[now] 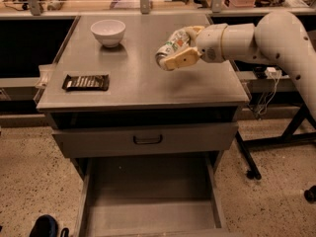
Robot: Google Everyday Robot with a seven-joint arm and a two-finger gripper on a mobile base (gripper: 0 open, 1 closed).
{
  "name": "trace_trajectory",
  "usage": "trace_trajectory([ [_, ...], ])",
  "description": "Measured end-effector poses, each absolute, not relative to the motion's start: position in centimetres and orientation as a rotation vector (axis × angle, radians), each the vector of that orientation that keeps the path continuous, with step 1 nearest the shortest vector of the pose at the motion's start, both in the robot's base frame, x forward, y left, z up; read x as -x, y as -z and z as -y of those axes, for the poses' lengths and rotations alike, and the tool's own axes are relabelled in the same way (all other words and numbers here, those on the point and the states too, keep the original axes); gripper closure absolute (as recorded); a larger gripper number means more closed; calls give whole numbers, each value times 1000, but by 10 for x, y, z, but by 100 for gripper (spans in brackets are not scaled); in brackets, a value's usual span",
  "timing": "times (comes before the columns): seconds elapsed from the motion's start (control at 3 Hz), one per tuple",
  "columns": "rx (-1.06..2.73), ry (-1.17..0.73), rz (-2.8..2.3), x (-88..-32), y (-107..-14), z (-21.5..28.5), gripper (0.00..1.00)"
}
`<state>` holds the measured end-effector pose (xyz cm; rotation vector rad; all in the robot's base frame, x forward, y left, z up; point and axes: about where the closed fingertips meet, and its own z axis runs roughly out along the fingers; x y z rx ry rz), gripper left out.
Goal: Pick 7up can from middle drawer and place on counter
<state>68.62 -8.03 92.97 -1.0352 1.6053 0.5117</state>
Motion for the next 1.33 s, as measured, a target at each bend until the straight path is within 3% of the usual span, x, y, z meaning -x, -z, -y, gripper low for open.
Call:
trace_trajectory([
  [0.33, 1027, -476, -1752, -698, -901, 97, 14],
  [0.67, 1068, -502, -1881, -707, -871, 106, 0],
  [1.33, 1109, -523, -1909, -698, -862, 105, 0],
])
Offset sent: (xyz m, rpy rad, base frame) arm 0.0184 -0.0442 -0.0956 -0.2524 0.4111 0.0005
